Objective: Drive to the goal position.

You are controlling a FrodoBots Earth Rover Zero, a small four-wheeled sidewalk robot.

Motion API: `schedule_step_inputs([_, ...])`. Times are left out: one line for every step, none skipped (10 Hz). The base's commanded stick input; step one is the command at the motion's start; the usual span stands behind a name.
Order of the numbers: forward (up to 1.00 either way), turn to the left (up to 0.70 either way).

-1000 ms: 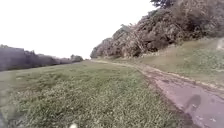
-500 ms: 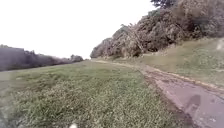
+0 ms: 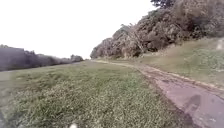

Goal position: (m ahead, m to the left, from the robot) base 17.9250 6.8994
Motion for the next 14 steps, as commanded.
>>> schedule_step_inputs([0.04, 0.0])
schedule_step_inputs([0.05, 0.0])
schedule_step_inputs([0.04, 0.0])
schedule_step_inputs([0.04, 0.0])
schedule_step_inputs([0.04, 0.0])
schedule_step_inputs([0.04, 0.0])
schedule_step_inputs([0.05, 0.0])
schedule_step_inputs([0.05, 0.0])
schedule_step_inputs([0.05, 0.0])
schedule_step_inputs([0.04, 0.0])
schedule_step_inputs([0.04, 0.0])
schedule_step_inputs([0.04, 0.0])
schedule_step_inputs([0.04, 0.0])
schedule_step_inputs([0.04, 0.0])
